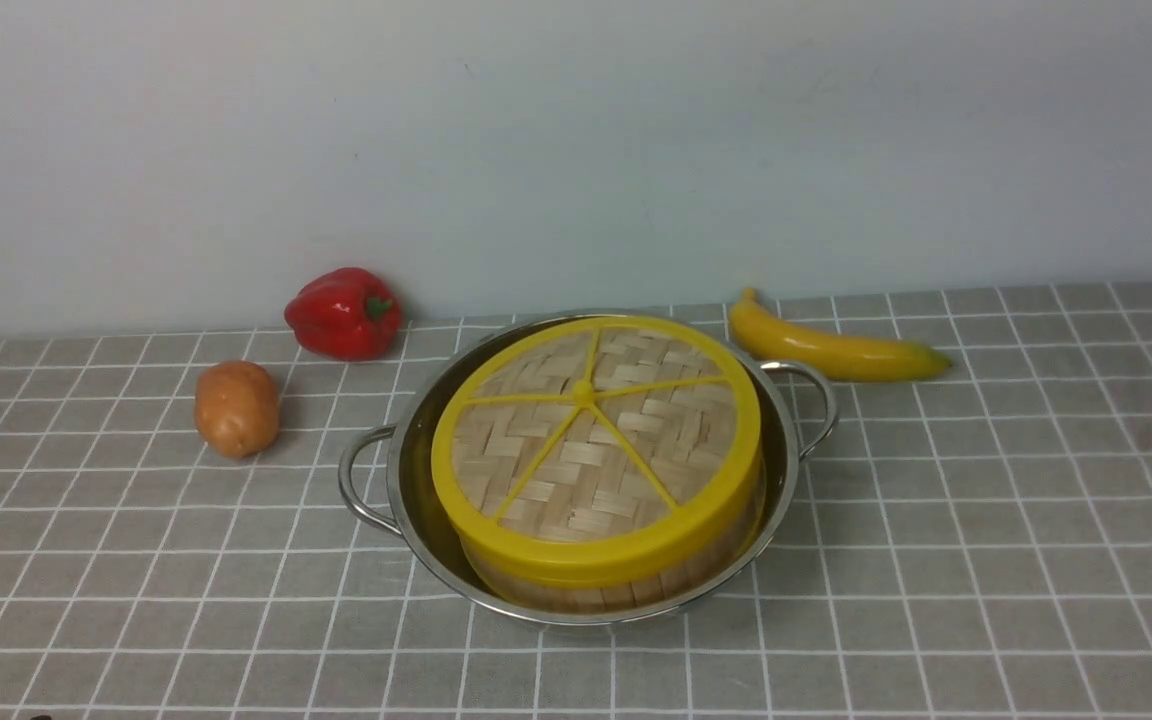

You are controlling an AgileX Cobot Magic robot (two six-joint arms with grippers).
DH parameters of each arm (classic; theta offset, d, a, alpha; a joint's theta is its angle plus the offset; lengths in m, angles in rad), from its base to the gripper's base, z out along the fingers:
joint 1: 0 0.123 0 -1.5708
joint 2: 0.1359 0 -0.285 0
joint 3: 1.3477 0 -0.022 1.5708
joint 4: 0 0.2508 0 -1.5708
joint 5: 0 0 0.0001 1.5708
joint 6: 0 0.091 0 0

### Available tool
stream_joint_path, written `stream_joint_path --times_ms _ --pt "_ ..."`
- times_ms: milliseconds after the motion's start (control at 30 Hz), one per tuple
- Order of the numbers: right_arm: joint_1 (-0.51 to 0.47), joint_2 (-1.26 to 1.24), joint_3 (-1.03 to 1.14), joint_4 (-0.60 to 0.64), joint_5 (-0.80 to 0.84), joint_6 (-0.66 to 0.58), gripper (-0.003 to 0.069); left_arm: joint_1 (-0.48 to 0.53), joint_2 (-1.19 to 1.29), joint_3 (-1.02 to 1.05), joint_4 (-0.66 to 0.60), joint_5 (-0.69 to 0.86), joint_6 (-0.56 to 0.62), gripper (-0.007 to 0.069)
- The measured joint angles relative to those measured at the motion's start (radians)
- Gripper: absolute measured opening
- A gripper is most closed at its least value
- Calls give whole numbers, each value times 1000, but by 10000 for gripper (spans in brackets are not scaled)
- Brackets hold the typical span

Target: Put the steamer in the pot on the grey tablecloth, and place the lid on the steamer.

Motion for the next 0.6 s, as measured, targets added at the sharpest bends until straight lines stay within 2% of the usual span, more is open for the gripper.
stream_joint_path --times_ms 133,233,367,400,500,600 --pt "0 -8 19 -69 -3 -44 -4 0 0 0 0 0 0 243" --pt "0 -58 122 -127 -3 -57 0 0 0 0 0 0 0 243" --pt "-11 -199 365 -173 -34 -58 5 0 0 0 0 0 0 243" --pt "-28 -299 502 -180 -101 -53 9 0 0 0 0 0 0 243" --pt "-60 -408 678 -185 -181 -31 15 0 0 0 0 0 0 243" --pt "-151 -628 970 -187 -330 66 31 0 0 0 0 0 0 243"
